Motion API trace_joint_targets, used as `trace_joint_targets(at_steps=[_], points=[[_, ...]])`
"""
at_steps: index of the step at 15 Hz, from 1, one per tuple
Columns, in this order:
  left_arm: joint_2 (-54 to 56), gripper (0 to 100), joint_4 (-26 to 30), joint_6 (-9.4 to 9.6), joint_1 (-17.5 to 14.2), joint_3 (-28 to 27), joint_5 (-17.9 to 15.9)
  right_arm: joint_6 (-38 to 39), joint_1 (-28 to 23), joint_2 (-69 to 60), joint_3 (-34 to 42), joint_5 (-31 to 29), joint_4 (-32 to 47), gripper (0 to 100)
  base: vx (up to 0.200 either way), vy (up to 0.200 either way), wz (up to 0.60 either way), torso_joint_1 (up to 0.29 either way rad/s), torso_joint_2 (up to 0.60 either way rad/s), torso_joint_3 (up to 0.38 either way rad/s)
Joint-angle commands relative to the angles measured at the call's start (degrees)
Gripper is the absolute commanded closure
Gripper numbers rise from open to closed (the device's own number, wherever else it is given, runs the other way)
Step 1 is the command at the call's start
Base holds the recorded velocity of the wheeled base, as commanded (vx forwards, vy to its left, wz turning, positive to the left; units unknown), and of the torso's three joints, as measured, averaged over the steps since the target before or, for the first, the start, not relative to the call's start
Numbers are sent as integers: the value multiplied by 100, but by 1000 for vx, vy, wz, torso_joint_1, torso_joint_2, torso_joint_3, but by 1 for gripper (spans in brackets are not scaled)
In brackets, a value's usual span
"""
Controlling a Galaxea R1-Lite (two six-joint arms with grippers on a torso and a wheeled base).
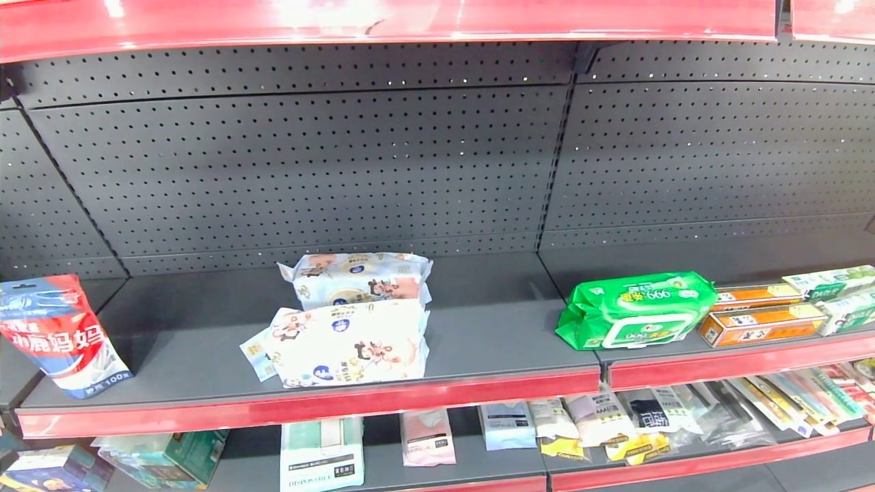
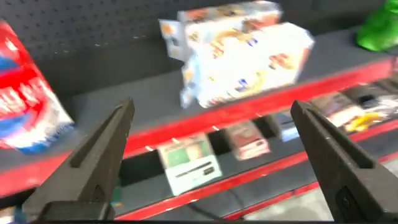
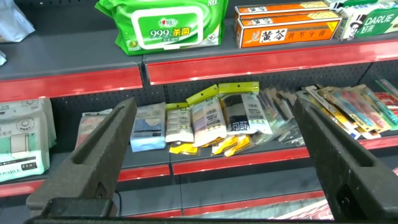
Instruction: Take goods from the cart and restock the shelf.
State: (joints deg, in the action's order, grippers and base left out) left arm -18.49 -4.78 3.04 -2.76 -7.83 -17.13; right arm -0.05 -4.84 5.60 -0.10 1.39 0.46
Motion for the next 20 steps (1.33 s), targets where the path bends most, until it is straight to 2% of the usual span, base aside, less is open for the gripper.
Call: trace_joint_targets(at_steps=[1, 2, 3, 5, 6, 7, 8, 14, 20], points=[[1533, 0, 118, -277, 56, 774, 8, -4, 1, 3, 1, 2, -2, 0, 0, 0, 0, 0, 0, 0], [1533, 0, 179, -312, 56, 783, 166, -4, 1, 3, 1, 2, 6, 0, 0, 0, 0, 0, 0, 0], [1533, 0, 179, -514, 56, 783, 236, -13, 1, 3, 1, 2, -2, 0, 0, 0, 0, 0, 0, 0], [1533, 0, 179, -523, 56, 783, 350, -21, 1, 12, 1, 2, 6, 0, 0, 0, 0, 0, 0, 0], [1533, 0, 179, -488, 56, 783, 614, -13, 1, 12, 1, 2, 6, 0, 0, 0, 0, 0, 0, 0], [1533, 0, 170, -497, 56, 783, 711, -13, 1, 3, 1, 2, 6, 0, 0, 0, 0, 0, 0, 0], [1533, 0, 170, -488, 56, 783, 728, -13, 1, 12, 1, 2, 6, 0, 0, 0, 0, 0, 0, 0], [1533, 0, 179, -400, 56, 783, 728, -30, 1, 12, 1, 2, 6, 0, 0, 0, 600, 2, 4, 2], [1533, 0, 179, -400, 56, 783, 720, -13, 1, 12, 1, 2, 6, 0, 0, 0, 0, 0, 0, 0]])
